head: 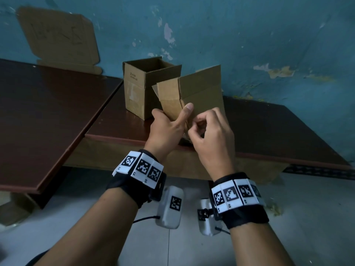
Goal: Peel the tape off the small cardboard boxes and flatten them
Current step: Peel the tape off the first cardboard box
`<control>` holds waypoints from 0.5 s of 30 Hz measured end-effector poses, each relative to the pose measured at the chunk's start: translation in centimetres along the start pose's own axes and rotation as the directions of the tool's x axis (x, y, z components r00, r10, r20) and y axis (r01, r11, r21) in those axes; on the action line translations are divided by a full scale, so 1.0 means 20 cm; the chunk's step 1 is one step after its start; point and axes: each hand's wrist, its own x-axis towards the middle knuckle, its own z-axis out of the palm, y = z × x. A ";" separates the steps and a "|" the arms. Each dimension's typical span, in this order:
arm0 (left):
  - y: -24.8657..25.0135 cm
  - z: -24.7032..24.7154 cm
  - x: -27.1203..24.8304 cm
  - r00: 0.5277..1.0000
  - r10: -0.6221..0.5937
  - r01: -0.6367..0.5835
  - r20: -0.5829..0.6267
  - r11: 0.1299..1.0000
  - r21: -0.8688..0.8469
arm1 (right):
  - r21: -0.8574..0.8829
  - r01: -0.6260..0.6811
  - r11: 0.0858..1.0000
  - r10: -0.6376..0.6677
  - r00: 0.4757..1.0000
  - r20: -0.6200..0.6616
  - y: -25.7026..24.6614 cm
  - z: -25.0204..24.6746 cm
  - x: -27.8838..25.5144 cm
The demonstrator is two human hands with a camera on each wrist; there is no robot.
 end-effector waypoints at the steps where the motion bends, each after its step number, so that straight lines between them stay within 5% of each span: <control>1: -0.01 0.00 0.00 1.000 0.008 -0.008 -0.002 1.000 0.011 | -0.009 -0.009 1.000 0.009 1.000 0.007 0.00 0.00 0.00; 11: -0.01 0.02 0.01 0.998 -0.055 0.056 0.040 0.998 -0.012 | 0.086 -0.032 0.996 0.028 0.998 0.049 -0.01 0.02 0.00; 15: 0.01 -0.01 0.02 0.990 -0.135 0.134 -0.028 0.991 -0.027 | 0.217 -0.066 0.974 0.057 0.997 0.048 -0.02 0.01 0.00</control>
